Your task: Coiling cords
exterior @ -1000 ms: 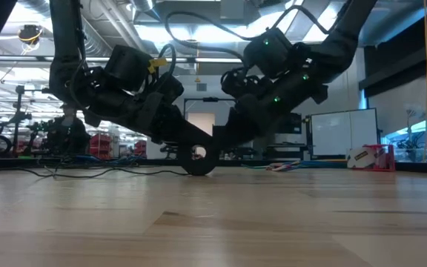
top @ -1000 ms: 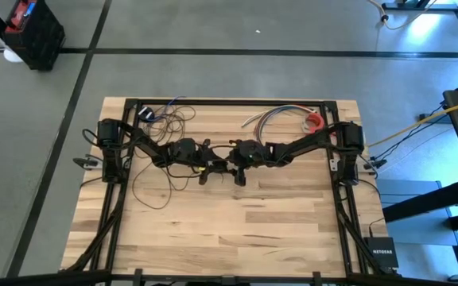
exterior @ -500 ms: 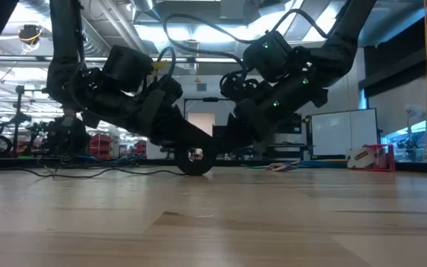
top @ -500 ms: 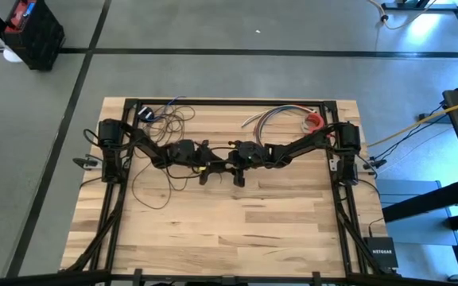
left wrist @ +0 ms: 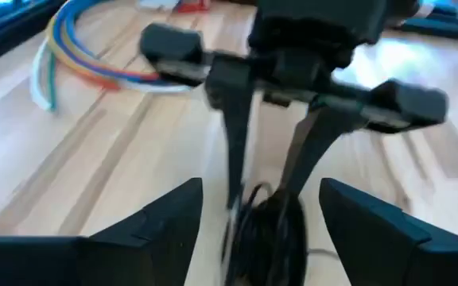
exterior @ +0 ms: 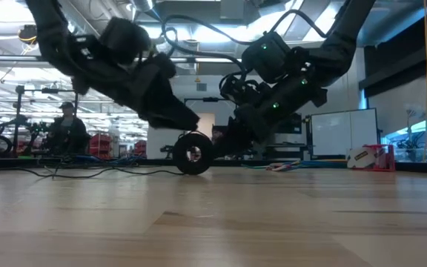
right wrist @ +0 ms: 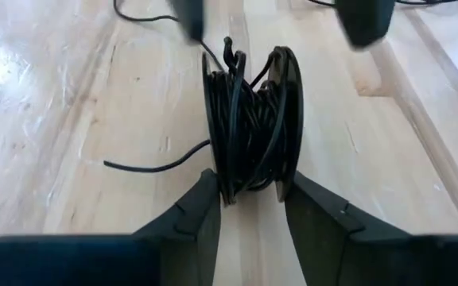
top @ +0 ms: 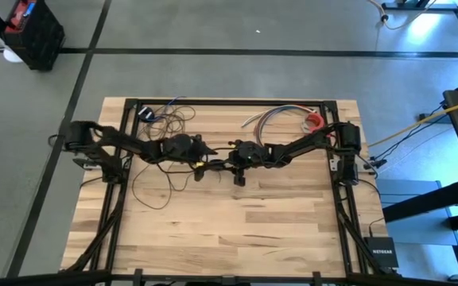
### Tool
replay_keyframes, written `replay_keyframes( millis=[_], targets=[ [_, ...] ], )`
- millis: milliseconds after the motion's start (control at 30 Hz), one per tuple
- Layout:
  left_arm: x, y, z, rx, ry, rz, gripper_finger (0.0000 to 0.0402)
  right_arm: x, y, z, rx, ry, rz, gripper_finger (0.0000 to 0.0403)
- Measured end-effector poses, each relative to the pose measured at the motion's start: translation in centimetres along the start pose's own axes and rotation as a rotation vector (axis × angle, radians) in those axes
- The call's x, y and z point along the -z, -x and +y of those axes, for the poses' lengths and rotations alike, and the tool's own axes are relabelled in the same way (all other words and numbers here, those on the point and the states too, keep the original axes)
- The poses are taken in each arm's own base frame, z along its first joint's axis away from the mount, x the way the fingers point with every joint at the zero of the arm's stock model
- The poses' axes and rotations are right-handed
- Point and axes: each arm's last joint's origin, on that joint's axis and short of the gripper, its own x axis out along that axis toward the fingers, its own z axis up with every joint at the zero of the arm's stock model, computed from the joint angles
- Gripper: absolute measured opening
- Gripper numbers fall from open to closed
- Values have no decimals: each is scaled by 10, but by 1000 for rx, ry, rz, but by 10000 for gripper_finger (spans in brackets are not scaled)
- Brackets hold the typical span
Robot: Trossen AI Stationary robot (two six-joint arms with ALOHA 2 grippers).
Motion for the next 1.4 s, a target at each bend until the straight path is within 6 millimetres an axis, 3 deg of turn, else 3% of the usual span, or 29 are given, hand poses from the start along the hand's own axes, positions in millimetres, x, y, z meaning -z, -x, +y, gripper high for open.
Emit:
replay_keyframes(
  millis=[200, 567, 767, 1267, 1400],
  targets=[
    [-17, 14, -2, -30, -29, -60, 236, 0, 0, 0, -3, 1, 3, 130],
    [16, -9, -6, -13, -61, 81, 183, -1, 0, 0, -7, 0, 0, 130],
    [20, -12, -5, -17, -66, 92, 114, 0, 0, 0, -10, 2, 4, 131],
    [37, -12, -10, -15, -37, 215, 114, -19, 2, -1, -19, 6, -14, 131],
    [44, -11, -10, -14, -18, 267, 115, -38, 2, -2, -29, 22, -103, 131]
  ],
)
